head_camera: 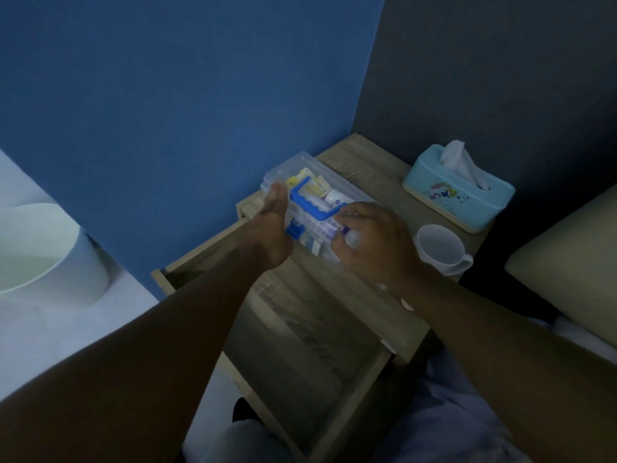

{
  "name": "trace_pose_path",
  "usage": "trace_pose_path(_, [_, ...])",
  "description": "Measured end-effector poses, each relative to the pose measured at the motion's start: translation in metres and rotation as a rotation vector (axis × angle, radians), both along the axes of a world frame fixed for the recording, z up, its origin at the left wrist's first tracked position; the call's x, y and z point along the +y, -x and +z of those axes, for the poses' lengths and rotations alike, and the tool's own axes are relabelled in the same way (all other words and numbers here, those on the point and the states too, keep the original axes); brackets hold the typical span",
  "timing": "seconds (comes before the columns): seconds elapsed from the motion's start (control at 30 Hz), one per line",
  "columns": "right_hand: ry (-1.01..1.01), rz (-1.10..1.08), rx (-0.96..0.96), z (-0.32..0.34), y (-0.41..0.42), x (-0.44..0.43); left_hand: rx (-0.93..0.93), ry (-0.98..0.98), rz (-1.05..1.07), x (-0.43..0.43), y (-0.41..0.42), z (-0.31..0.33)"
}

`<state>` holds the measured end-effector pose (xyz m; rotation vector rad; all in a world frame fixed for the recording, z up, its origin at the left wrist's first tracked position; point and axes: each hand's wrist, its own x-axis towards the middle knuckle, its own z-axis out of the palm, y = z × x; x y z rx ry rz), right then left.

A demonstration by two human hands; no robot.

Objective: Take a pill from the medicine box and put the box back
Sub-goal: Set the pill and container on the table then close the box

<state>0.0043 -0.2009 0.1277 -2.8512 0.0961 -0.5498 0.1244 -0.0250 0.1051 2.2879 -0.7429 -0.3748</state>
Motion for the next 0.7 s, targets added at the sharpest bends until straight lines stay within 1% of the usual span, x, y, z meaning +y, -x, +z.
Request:
trace_pose_path(0.07, [0.064, 0.003, 0.028, -0.004, 0.001, 0.001, 0.046, 0.099, 0.061, 0.007, 0.012, -0.009])
trace_pose_path(0.13, [0.095, -0.019, 0.036, -0.009, 0.002, 0.0, 0.053, 0.061, 0.129, 0.012, 0.02, -0.021])
trace_pose_path(0.2, [0.061, -0.033, 0.044, -0.012, 0.002, -0.003, 0.038, -0.011, 0.16, 0.012, 0.023, -0.033])
trace_pose_path(0.3, [0.006, -0.049, 0.056, -0.017, 0.005, -0.005, 0.073, -0.032, 0.227, 0.009, 0.017, -0.042])
trace_pose_path(0.4, [-0.025, -0.086, 0.088, -0.017, 0.006, -0.002, 0.156, 0.039, 0.272, 0.002, 0.011, -0.049])
trace_pose_path(0.5, [-0.049, -0.101, 0.112, -0.012, 0.003, -0.001, 0.201, 0.127, 0.332, -0.004, 0.008, -0.052])
trace_pose_path(0.7, [-0.067, -0.12, 0.149, -0.008, 0.003, 0.003, 0.127, 0.174, 0.41, -0.003, 0.015, -0.051])
